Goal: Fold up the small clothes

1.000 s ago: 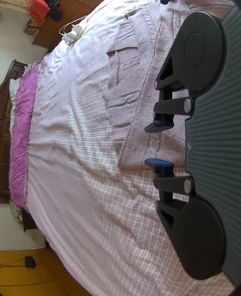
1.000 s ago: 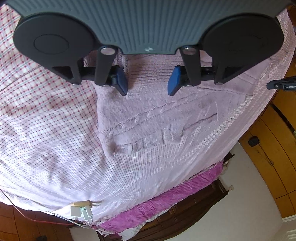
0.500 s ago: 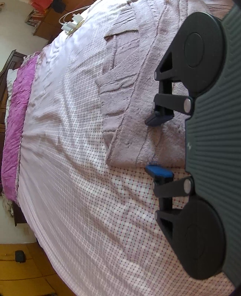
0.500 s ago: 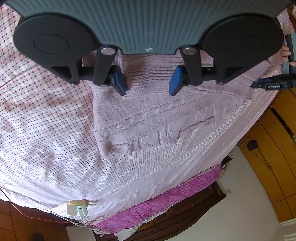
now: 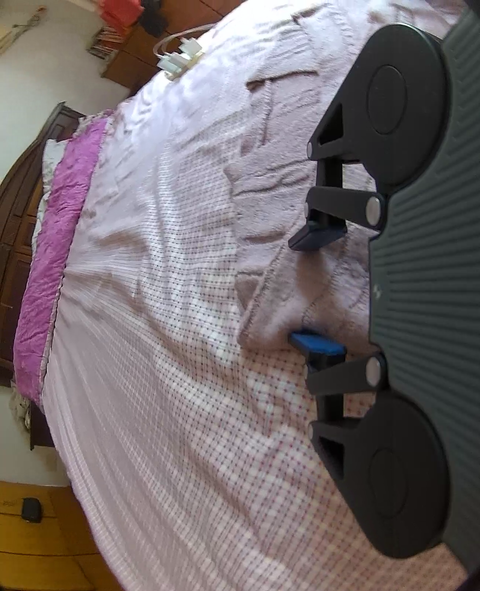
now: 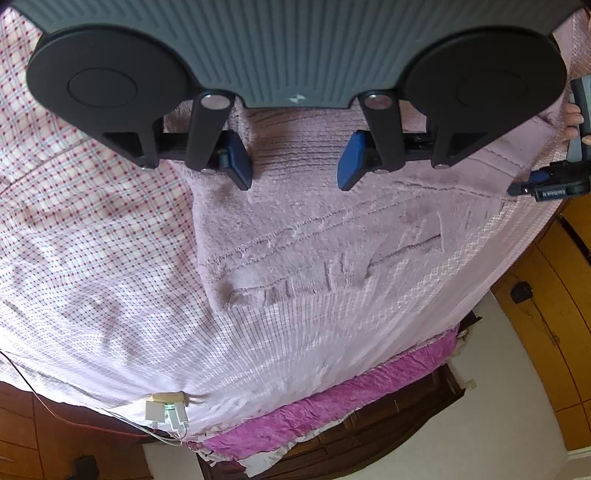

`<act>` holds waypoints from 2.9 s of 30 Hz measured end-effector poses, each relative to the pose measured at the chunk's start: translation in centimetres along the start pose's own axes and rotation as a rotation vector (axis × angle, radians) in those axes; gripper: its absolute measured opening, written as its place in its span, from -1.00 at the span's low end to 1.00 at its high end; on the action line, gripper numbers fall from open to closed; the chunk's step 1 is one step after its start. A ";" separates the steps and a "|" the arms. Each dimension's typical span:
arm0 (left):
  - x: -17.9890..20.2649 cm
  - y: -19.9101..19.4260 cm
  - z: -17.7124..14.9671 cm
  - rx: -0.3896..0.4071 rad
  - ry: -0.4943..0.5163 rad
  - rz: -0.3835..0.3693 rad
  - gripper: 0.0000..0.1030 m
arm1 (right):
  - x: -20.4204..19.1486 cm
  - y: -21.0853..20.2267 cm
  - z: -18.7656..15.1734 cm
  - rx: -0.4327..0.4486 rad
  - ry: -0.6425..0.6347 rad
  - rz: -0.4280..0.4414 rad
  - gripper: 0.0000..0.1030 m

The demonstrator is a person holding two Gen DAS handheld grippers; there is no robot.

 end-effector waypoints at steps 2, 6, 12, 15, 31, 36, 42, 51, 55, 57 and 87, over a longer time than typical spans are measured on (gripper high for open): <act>0.0 0.3 0.1 0.014 -0.016 -0.019 -0.04 | 0.3 0.4 -0.2 -0.007 0.013 -0.001 0.15; 0.0 0.4 -0.1 0.044 0.003 -0.006 -0.79 | 0.6 0.7 -0.2 -0.006 0.048 0.010 0.15; -1.6 -2.1 0.1 0.161 -0.089 -0.039 -0.83 | 0.0 0.9 0.0 -0.006 0.045 0.036 -0.54; -3.0 -2.6 0.3 0.188 -0.140 -0.045 -0.83 | -0.9 0.6 0.4 0.001 0.025 0.073 -0.77; -6.0 -2.6 0.2 0.187 -0.242 -0.029 -0.95 | -0.9 5.1 4.2 -0.042 -0.097 -0.094 -0.76; -4.6 -3.8 -0.1 0.137 -0.118 0.023 -0.94 | 0.3 4.5 3.8 -0.013 0.002 -0.055 -0.59; -1.9 -5.4 -1.4 0.097 -0.011 0.028 -0.90 | 0.5 1.0 4.6 0.098 -0.001 -0.079 -0.14; 1.6 -6.8 -5.2 0.037 0.042 -0.010 -0.89 | 0.5 1.6 2.5 0.008 0.043 -0.035 -0.12; 2.2 -5.7 -6.4 -0.005 0.052 0.019 -0.86 | 0.4 2.6 1.9 -0.006 0.013 -0.086 -0.16; 2.0 -5.1 -6.8 -0.023 0.045 0.040 -0.84 | 0.4 2.1 2.2 0.040 -0.011 -0.129 -0.27; 0.8 -12.7 -8.4 -0.002 0.070 0.076 -0.84 | 0.1 -4.1 -0.3 0.032 -0.001 0.035 -0.12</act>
Point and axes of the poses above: each gripper's, at about its wrist camera, not at the fingertips, and y roughly the way its jaws point, x to its right, z to its top, the point moved 8 cm from there along y, roughly the way its jaws point, and after that the axes turned 9 degrees about -x, right-handed, at the moved point
